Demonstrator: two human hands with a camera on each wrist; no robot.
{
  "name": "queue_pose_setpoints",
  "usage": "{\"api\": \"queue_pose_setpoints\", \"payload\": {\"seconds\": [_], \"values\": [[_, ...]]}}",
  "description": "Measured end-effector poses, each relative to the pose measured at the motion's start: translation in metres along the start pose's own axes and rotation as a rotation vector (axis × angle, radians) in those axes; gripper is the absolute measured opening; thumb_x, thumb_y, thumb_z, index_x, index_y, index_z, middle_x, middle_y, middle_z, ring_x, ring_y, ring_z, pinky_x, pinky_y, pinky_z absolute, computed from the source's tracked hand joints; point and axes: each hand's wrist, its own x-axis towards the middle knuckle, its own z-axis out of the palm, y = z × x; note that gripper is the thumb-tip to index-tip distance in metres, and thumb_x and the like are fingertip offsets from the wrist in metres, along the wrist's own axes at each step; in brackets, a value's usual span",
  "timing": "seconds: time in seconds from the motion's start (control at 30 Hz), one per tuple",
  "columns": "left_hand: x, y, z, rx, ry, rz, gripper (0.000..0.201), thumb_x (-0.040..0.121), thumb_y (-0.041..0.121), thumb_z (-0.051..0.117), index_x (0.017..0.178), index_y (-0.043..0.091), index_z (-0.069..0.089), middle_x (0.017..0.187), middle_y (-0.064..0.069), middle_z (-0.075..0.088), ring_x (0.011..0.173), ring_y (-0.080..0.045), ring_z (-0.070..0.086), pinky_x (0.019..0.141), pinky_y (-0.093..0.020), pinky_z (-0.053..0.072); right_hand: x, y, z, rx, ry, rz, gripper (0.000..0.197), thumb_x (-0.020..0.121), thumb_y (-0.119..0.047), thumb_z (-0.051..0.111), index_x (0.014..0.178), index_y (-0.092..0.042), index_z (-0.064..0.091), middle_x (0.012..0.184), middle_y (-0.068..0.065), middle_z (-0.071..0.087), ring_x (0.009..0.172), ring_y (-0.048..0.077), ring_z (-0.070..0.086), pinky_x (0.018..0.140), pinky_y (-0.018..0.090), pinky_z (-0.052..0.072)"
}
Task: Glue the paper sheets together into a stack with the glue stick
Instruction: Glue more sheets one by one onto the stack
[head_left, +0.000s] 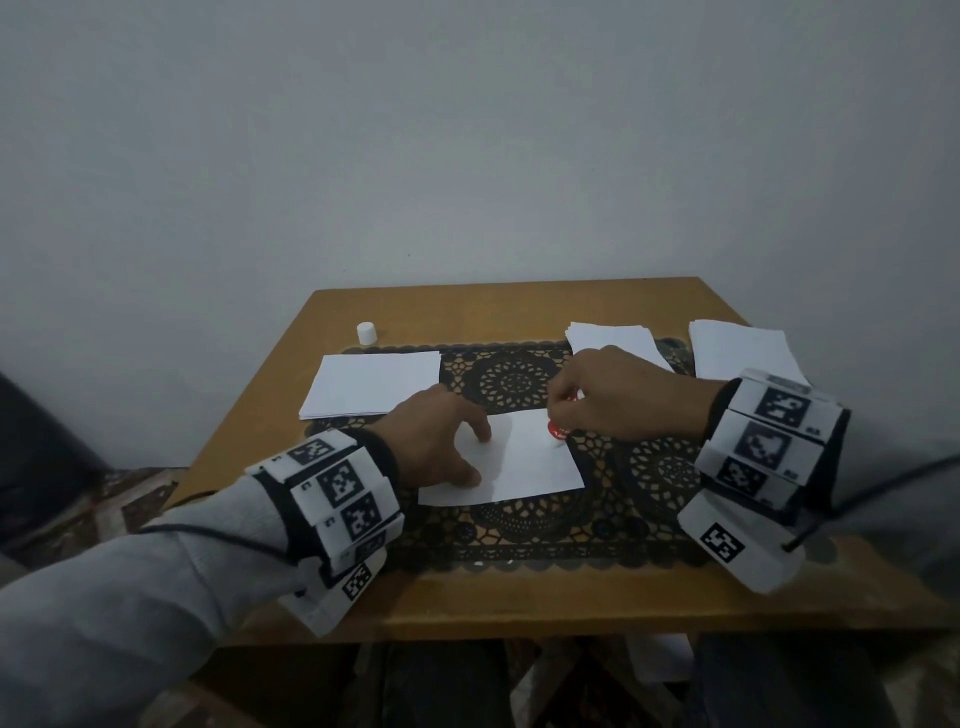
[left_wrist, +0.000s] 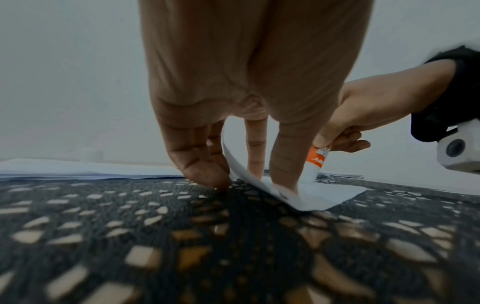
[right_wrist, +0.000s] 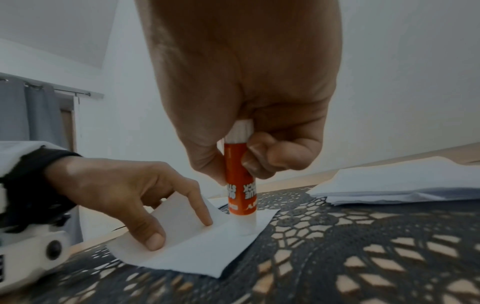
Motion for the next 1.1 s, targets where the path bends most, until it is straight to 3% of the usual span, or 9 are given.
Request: {"api": "queue_pose_setpoints", "payload": {"seconds": [0.23, 0.4, 0.53, 0.73, 0.77, 0.87, 0.97, 1.03, 1.1], "values": [[0.002, -0.002, 0.000, 0.043, -0.004, -0.003, 0.047, 0.074, 0.040, 0.078, 0.117, 0.034, 0.061, 0.120, 0.001, 0.047, 0.103, -0.015, 0.042, 0.082, -0.025, 0.036, -0.020, -0.008, 0.000, -0.028, -0.106, -0.059, 0.022, 0.087, -0.027, 0.060, 0.078, -0.016, 0.076, 0.080, -0.004, 0.074, 0.073, 0.016, 0.066, 0.074, 0.042, 0.054], [0.001, -0.002, 0.000, 0.071, 0.010, 0.016, 0.047, 0.074, 0.041, 0.078, 0.118, 0.035, 0.061, 0.117, 0.000, 0.045, 0.108, -0.020, 0.041, 0.089, -0.031, 0.041, -0.030, -0.005, -0.011, -0.077, -0.235, -0.056, 0.020, 0.092, -0.036, 0.059, 0.098, -0.024, 0.074, 0.095, -0.014, 0.071, 0.087, 0.007, 0.064, 0.085, 0.036, 0.053], [0.001, -0.005, -0.001, 0.037, 0.014, 0.041, 0.048, 0.073, 0.041, 0.078, 0.117, 0.034, 0.063, 0.110, 0.004, 0.042, 0.106, -0.018, 0.042, 0.089, -0.030, 0.041, -0.036, 0.003, -0.050, -0.101, -0.338, -0.043, 0.019, 0.096, -0.032, 0.056, 0.110, -0.025, 0.068, 0.099, -0.005, 0.070, 0.088, 0.012, 0.064, 0.086, 0.035, 0.051], [0.006, -0.005, -0.003, 0.077, -0.008, 0.059, 0.046, 0.071, 0.045, 0.079, 0.113, 0.036, 0.064, 0.122, 0.002, 0.046, 0.112, -0.020, 0.039, 0.093, -0.035, 0.041, -0.017, 0.007, -0.054, 0.241, 0.024, 0.069, 0.010, 0.098, -0.021, 0.054, 0.098, -0.013, 0.060, 0.085, -0.005, 0.075, 0.076, 0.006, 0.066, 0.071, 0.016, 0.049], [0.006, -0.004, -0.005, 0.077, -0.018, 0.058, 0.046, 0.071, 0.044, 0.079, 0.113, 0.035, 0.064, 0.122, 0.002, 0.045, 0.112, -0.020, 0.039, 0.094, -0.036, 0.041, -0.008, 0.007, -0.049, 0.274, 0.074, 0.090, 0.012, 0.097, -0.021, 0.055, 0.101, -0.011, 0.059, 0.086, -0.002, 0.074, 0.077, 0.008, 0.068, 0.073, 0.017, 0.052], [0.006, -0.003, -0.007, 0.063, -0.033, 0.066, 0.047, 0.071, 0.041, 0.079, 0.114, 0.031, 0.064, 0.119, 0.001, 0.045, 0.111, -0.019, 0.041, 0.094, -0.034, 0.042, 0.027, 0.007, -0.039, 0.367, 0.204, 0.143, 0.020, 0.094, -0.017, 0.058, 0.107, -0.003, 0.053, 0.095, 0.012, 0.067, 0.081, 0.024, 0.069, 0.077, 0.038, 0.059], [0.007, -0.005, -0.008, 0.048, -0.042, 0.079, 0.046, 0.072, 0.040, 0.079, 0.114, 0.029, 0.064, 0.116, 0.003, 0.046, 0.109, -0.018, 0.042, 0.093, -0.032, 0.042, 0.064, 0.013, -0.035, 0.350, 0.316, 0.184, 0.019, 0.089, -0.021, 0.062, 0.099, -0.008, 0.052, 0.094, 0.013, 0.068, 0.076, 0.025, 0.069, 0.072, 0.042, 0.060], [0.008, -0.006, -0.007, 0.045, -0.045, 0.087, 0.046, 0.071, 0.042, 0.079, 0.113, 0.031, 0.064, 0.117, 0.004, 0.048, 0.109, -0.019, 0.043, 0.093, -0.034, 0.043, 0.084, 0.017, -0.033, 0.331, 0.391, 0.221, 0.021, 0.085, -0.023, 0.066, 0.093, -0.011, 0.052, 0.092, 0.009, 0.068, 0.071, 0.022, 0.069, 0.066, 0.039, 0.059], [0.009, -0.007, -0.007, 0.047, -0.049, 0.096, 0.046, 0.071, 0.043, 0.079, 0.112, 0.032, 0.064, 0.118, 0.004, 0.049, 0.109, -0.018, 0.043, 0.093, -0.035, 0.044, 0.102, 0.023, -0.032, 0.321, 0.464, 0.244, 0.023, 0.083, -0.021, 0.070, 0.094, -0.011, 0.052, 0.092, 0.006, 0.065, 0.063, 0.013, 0.065, 0.051, 0.026, 0.052]]}}
